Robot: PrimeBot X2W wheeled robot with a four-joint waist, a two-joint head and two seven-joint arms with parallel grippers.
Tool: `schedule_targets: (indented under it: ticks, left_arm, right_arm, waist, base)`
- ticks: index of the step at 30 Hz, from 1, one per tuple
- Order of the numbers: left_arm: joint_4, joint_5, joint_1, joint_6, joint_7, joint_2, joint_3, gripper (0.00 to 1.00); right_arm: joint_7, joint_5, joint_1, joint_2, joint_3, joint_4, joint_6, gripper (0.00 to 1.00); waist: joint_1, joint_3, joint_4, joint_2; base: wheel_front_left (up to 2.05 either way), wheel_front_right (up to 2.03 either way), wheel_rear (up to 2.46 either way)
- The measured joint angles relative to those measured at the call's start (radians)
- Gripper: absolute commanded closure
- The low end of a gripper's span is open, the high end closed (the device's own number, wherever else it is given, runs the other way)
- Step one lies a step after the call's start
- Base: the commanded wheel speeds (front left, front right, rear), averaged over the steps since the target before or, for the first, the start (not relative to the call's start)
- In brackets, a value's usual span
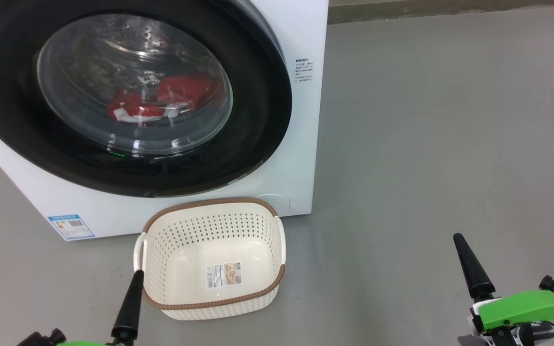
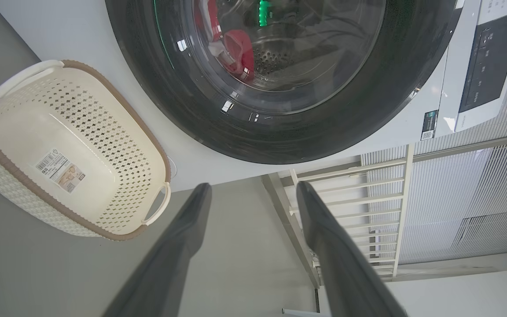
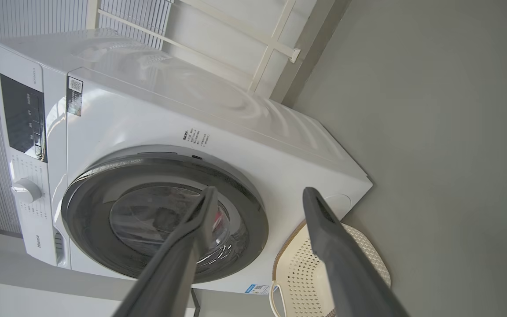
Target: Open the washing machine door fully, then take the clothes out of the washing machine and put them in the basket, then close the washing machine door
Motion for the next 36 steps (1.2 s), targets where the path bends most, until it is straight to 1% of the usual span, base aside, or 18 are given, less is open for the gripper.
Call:
schedule_targets:
  ticks: [8, 14, 15, 25, 36]
  left_arm:
    - [-0.016, 0.106, -0.01, 0.0, -0.022, 0.001, -0.007, 0.0]
    - [-0.039, 0.219, -0.024, 0.0, -0.04, 0.006, -0.015, 0.0]
    - [-0.039, 0.219, -0.024, 0.0, -0.04, 0.006, -0.015, 0.0]
    - [-0.063, 0.388, -0.024, 0.0, -0.065, 0.006, -0.015, 0.0]
    - [-0.078, 0.513, -0.024, 0.0, -0.097, 0.006, -0.013, 0.0]
  right_arm:
    - [-0.022, -0.123, -0.01, -0.01, 0.022, -0.028, 0.0, 0.0]
    - [-0.041, -0.202, -0.015, -0.01, 0.024, -0.039, 0.0, 0.0]
    - [-0.041, -0.202, -0.015, -0.01, 0.024, -0.039, 0.0, 0.0]
    - [-0.069, -0.335, -0.03, -0.011, 0.034, -0.044, 0.0, 0.0]
    - [-0.098, -0.455, -0.033, -0.019, 0.056, -0.044, 0.0, 0.0]
  waist:
    - [0.0, 0.008, 0.0, 0.0]
    - [0.0, 0.014, -0.001, 0.0]
    - [0.0, 0.014, -0.001, 0.0]
    - [0.0, 0.018, -0.005, 0.0]
    - [-0.0001, 0.013, -0.009, 0.0]
  base:
    - [0.0, 0.0, 0.0]
    - [0.0, 0.0, 0.0]
    - [0.0, 0.0, 0.0]
    - [0.0, 0.0, 0.0]
    - [0.0, 0.0, 0.0]
